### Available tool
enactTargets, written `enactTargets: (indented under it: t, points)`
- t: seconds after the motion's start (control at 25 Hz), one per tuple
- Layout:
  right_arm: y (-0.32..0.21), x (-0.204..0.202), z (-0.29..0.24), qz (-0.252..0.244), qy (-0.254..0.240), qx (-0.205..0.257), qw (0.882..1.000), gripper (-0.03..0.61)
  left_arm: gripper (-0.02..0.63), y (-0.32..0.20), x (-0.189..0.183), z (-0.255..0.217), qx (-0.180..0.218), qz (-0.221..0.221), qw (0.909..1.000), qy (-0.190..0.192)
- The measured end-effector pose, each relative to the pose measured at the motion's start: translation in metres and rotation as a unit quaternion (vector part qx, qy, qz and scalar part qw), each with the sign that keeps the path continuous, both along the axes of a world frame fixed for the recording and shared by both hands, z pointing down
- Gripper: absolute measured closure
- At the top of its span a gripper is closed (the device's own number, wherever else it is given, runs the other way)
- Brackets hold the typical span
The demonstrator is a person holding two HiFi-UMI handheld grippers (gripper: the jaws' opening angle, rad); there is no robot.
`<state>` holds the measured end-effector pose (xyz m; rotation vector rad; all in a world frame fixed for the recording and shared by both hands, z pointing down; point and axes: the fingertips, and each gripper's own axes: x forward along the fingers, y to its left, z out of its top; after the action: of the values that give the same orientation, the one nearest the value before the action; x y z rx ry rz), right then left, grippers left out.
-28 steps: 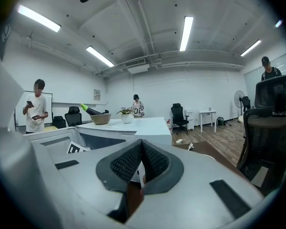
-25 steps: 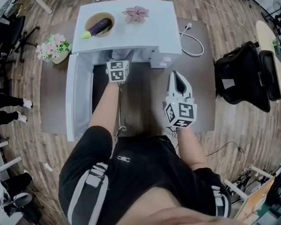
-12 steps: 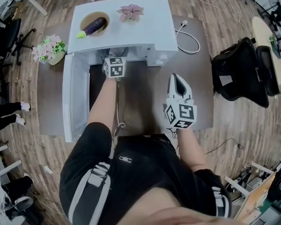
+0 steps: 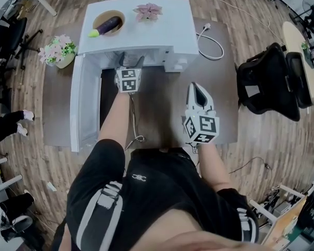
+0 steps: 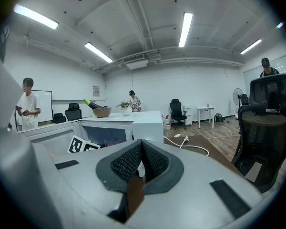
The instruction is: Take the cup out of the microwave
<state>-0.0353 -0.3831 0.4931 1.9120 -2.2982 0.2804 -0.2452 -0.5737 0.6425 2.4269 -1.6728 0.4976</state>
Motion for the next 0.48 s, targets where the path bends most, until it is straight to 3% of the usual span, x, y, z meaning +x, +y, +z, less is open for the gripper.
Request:
enactTargets:
  t: [0.28,0.48]
  points:
    - [0.005,-0.011,0.001,-0.020,0.001,-0.001,1.000,0.578,0.250,0.030,-0.018,-0.012,0.021,-0.025,0.9989,0.032]
    - [0.009,-0.022,0.001,-0.032,-0.007,-0.001,0.999,0.578,0.250,0.054,-0.029,-0.027,0.041,-0.026,0.9982,0.035]
